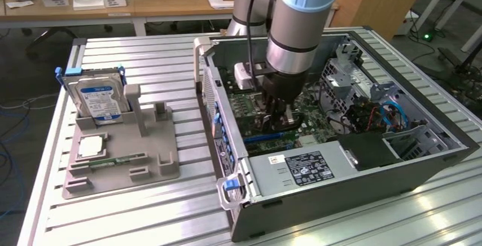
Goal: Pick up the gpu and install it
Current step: 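Insert the gpu into the slot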
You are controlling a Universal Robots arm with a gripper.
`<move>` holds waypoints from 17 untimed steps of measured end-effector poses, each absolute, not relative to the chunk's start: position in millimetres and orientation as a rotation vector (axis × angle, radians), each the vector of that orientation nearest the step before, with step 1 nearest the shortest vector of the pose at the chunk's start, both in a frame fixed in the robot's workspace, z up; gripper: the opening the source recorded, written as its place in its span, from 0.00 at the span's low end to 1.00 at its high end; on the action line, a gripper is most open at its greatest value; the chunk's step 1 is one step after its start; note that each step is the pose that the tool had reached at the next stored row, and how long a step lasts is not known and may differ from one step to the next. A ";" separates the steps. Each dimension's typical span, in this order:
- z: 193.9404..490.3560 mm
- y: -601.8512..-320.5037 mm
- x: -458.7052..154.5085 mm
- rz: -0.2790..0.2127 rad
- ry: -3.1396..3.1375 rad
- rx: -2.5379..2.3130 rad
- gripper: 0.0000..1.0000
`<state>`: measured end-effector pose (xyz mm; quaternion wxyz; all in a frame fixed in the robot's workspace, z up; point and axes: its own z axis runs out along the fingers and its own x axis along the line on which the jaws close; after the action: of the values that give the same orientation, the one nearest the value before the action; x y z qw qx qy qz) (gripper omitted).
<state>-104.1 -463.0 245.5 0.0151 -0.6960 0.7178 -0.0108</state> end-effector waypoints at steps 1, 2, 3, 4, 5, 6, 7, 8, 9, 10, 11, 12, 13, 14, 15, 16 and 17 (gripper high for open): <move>245.2 -463.0 -104.7 -0.034 2.234 -2.166 0.28; 244.9 -462.9 -105.3 -0.034 2.234 -2.166 0.28; 244.6 -462.9 -105.9 -0.033 2.234 -2.166 0.28; 244.3 -462.9 -106.5 -0.033 2.234 -2.166 0.28; 244.0 -462.9 -107.0 -0.033 2.234 -2.166 0.28; 243.8 -462.9 -107.2 -0.033 2.234 -2.166 0.28; 243.8 -462.9 -107.2 -0.034 2.234 -2.166 0.28; 243.7 -462.9 -107.3 -0.033 2.234 -2.166 0.28; 243.7 -462.9 -107.3 -0.033 2.234 -2.166 0.28; 243.6 -462.9 -107.3 -0.033 2.234 -2.166 0.28; 243.6 -462.9 -107.3 -0.033 2.234 -2.166 0.28; 243.2 -462.9 -107.3 -0.033 2.233 -2.165 0.28; 242.8 -462.9 -107.3 -0.033 2.233 -2.165 0.28; 242.4 -462.9 -107.3 -0.033 2.233 -2.165 0.28; 241.9 -462.9 -107.3 -0.033 2.233 -2.166 0.28; 241.3 -462.9 -107.3 -0.033 2.234 -2.165 0.28; 240.7 -462.9 -107.3 -0.033 2.234 -2.166 0.28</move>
<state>-107.3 -462.9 240.7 0.0152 -0.6959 0.7179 -0.0107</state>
